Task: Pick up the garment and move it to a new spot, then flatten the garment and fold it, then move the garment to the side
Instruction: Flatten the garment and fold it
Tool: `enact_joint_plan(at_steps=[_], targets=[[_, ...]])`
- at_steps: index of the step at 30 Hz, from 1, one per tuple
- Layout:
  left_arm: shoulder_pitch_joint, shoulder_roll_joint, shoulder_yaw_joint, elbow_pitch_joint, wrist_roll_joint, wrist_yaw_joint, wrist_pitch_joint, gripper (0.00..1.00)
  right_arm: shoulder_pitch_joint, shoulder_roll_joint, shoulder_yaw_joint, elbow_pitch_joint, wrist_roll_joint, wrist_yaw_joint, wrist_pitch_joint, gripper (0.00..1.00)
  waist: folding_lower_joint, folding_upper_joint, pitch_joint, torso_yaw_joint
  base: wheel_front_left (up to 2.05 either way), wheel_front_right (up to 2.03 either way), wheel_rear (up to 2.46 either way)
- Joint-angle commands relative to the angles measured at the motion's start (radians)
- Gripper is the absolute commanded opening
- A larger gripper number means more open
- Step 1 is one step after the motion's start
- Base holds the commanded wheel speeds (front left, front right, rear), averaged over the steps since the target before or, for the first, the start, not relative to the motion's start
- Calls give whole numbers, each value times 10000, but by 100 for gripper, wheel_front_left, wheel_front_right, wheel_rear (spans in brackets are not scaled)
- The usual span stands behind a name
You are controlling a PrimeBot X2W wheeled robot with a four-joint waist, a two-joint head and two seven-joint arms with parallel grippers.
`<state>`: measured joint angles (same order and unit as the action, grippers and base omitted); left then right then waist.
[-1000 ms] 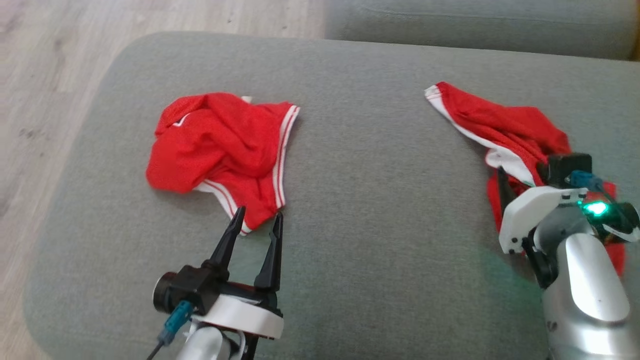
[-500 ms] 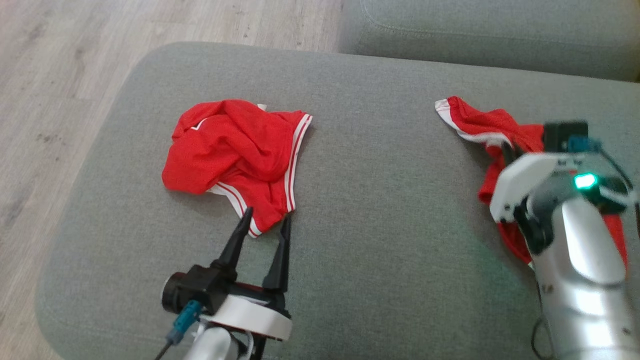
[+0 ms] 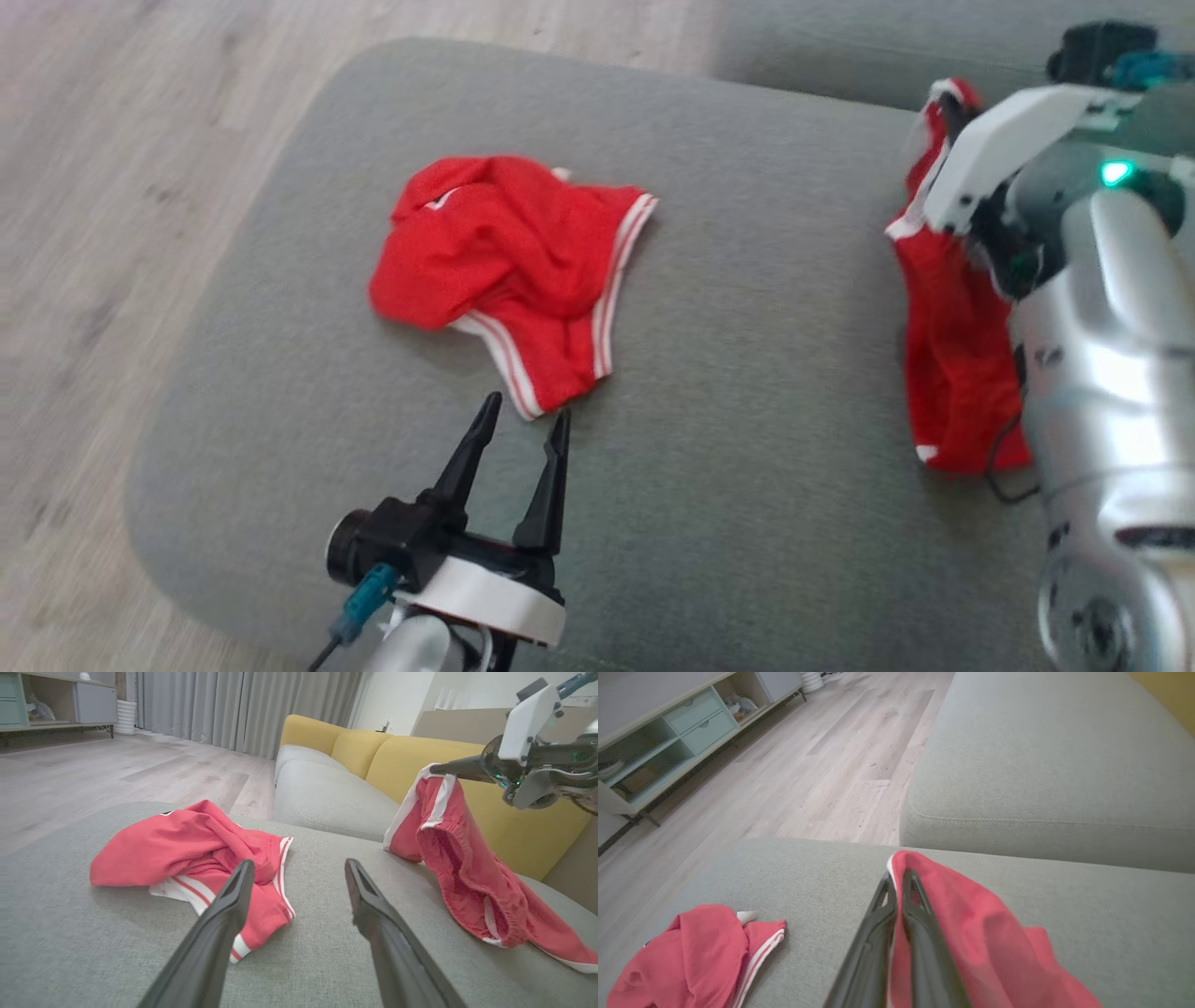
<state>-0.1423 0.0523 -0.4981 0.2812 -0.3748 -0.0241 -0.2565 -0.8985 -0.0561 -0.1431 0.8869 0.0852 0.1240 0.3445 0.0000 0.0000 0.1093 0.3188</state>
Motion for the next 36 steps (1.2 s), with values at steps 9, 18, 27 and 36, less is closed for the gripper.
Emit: enact_joint_plan(at_steps=[9, 18, 27, 36], targets=[[-715, -20, -56, -313, -274, 22, -53, 100, -2350, 59, -1336, 2056, -1037, 67, -1936, 100, 0, 0, 481, 888, 0, 0, 0], [-481, -20, 351, -494, -110, 105, -53, 100, -1858, 59, 763, 3308, 6, 67, -5169, 100, 0, 0, -172, -298, 0, 0, 0], [-58, 41, 1301, -616, 434, 51, -53, 100, 2358, 59, 3632, -194, 2939, 67, -6054, 100, 0, 0, -798, -2507, 0, 0, 0], [242, 18, 1575, -688, 668, -148, -53, 100, 7072, 59, 2499, -4469, 2073, 67, -6060, 100, 0, 0, -871, -3633, 0, 0, 0]])
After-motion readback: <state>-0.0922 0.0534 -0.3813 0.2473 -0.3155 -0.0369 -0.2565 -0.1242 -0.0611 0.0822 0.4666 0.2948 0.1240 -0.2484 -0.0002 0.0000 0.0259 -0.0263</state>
